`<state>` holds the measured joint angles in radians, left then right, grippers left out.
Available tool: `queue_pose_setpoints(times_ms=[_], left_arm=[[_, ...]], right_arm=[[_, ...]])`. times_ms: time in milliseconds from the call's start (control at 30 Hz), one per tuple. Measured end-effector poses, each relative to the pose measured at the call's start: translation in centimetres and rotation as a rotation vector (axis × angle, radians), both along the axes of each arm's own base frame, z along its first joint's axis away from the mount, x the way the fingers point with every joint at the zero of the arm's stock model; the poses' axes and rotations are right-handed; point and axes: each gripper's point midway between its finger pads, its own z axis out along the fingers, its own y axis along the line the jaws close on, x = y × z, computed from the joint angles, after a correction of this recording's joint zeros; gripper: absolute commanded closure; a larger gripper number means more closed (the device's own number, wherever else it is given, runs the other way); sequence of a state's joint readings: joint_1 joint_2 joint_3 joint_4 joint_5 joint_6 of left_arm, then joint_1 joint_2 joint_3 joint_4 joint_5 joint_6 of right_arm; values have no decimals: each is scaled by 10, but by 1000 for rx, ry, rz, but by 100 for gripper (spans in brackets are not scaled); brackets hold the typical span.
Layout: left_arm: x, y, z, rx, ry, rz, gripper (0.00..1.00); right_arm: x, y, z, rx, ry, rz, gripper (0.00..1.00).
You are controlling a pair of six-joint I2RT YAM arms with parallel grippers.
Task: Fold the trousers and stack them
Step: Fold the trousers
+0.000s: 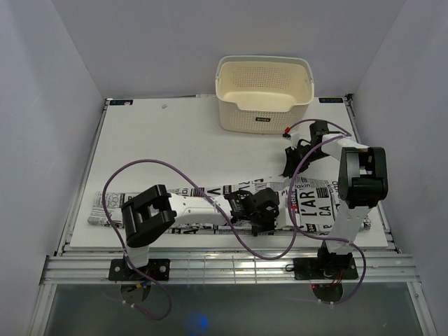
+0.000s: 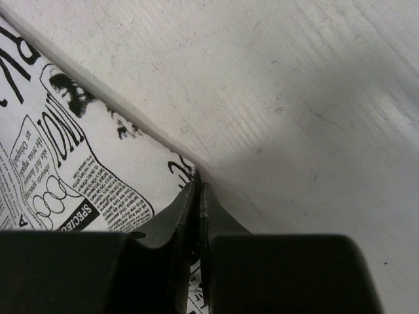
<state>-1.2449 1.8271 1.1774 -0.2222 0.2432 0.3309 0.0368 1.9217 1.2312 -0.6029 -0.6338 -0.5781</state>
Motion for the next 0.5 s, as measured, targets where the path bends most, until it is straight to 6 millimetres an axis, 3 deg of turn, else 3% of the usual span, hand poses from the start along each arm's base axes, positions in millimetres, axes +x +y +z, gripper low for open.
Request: queue_pose_setpoints(times_ms=[100, 167, 233, 300, 367, 467, 500], left_arm=[[2, 3, -20, 45, 6, 16, 86], [3, 2, -34, 66, 8, 22, 63], [6, 2, -33, 65, 5, 39, 46], [9, 1, -33, 63, -2, 57, 36], [13, 2, -31, 53, -1, 74, 15], [10, 22, -26, 46, 45, 96, 4], [7, 31, -19, 37, 63, 104, 4]], right_arm=[[2, 0, 1, -3, -5, 1, 92], [2, 0, 2, -2, -7, 1, 92], [3, 0, 4, -3, -5, 4, 92], [4, -1, 8, -4, -6, 7, 92], [5, 0, 13, -3, -10, 13, 92], [7, 0, 25, 1, -17, 22, 73], [9, 0, 31, 0, -25, 24, 57]])
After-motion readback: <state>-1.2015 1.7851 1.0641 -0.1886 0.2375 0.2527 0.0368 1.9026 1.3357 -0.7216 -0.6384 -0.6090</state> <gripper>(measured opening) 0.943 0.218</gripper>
